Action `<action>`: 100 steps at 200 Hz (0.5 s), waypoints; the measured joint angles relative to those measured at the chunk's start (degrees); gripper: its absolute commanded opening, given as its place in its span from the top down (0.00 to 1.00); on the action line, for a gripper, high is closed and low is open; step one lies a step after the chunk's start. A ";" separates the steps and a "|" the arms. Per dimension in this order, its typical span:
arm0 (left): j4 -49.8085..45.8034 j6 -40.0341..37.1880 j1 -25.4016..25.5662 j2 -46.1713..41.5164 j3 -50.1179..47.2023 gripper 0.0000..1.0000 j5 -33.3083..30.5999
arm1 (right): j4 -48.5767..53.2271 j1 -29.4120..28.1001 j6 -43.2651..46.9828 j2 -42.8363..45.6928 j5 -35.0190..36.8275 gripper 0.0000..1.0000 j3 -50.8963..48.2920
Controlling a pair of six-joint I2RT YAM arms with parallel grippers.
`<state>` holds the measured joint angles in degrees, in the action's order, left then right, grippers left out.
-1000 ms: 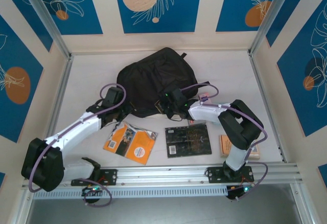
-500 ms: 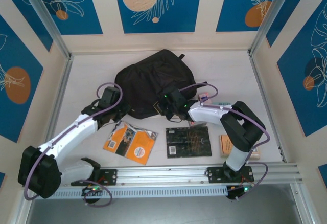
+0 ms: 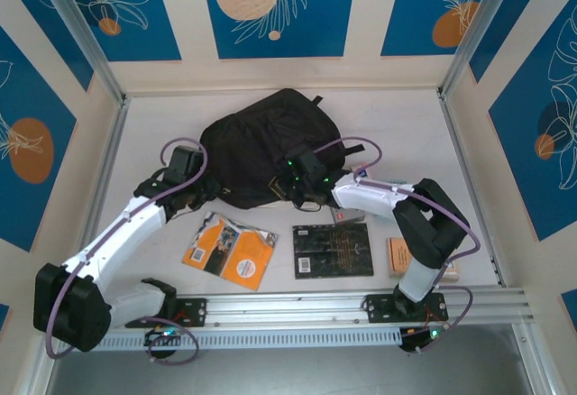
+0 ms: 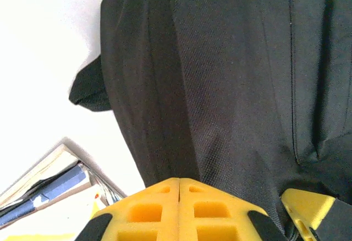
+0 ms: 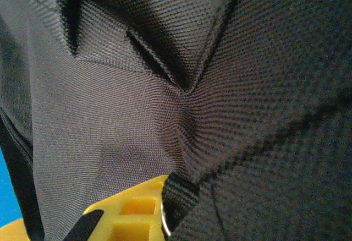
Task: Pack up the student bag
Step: Unzip the student bag at the center of the table.
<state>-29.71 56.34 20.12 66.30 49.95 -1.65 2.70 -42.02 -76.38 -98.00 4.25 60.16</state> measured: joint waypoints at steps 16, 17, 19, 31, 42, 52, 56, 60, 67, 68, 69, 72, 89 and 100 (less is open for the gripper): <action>-0.48 -0.96 -1.18 0.00 0.90 1.00 0.66 | 1.03 0.76 2.60 0.00 -1.09 1.00 0.92; -0.57 -1.05 -1.29 0.00 0.98 1.00 0.74 | 1.07 0.79 2.71 0.00 -1.14 1.00 0.96; -0.66 -1.20 -1.44 0.02 1.14 1.00 0.85 | 1.22 0.92 3.13 0.00 -1.31 1.00 1.14; -1.22 -1.70 -2.10 0.09 1.75 1.00 1.49 | 2.45 1.53 5.40 0.00 -2.14 1.00 2.16; -1.75 -2.36 -2.60 0.35 2.49 1.00 1.88 | 3.56 2.05 7.65 0.00 -2.89 1.00 3.17; -2.32 -2.95 -2.86 0.70 3.30 1.00 2.08 | 4.57 2.45 10.12 0.00 -3.41 1.00 4.00; -2.47 -3.08 -2.97 0.85 3.58 1.00 2.14 | 4.83 2.58 10.80 0.00 -3.54 1.00 4.22; -2.62 -3.28 -3.04 0.96 3.87 1.00 2.14 | 5.16 2.71 11.91 0.00 -3.76 1.00 4.48; -2.84 -3.72 -3.15 1.16 4.31 1.00 2.14 | 5.73 2.86 13.66 0.00 -4.04 1.00 4.85; -2.86 -3.82 -3.17 1.20 4.39 1.00 2.14 | 5.77 2.86 13.81 0.00 -4.09 1.00 4.90; -2.89 -3.85 -3.19 1.20 4.44 1.00 2.14 | 5.84 2.91 14.12 0.00 -4.15 1.00 4.96; -2.95 -4.00 -3.23 1.29 4.59 1.00 2.16 | 6.05 2.95 14.84 0.00 -4.28 1.00 5.05; -3.65 -4.70 -3.30 1.86 5.64 1.00 2.36 | 6.58 3.17 19.21 0.00 -5.16 1.00 5.42; -4.39 -5.38 -3.39 2.75 6.58 1.00 2.75 | 6.75 3.21 22.23 0.07 -5.86 1.00 5.42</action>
<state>-34.11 50.96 16.73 69.06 56.53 1.10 9.45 -38.81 -54.15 -97.93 -1.61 65.58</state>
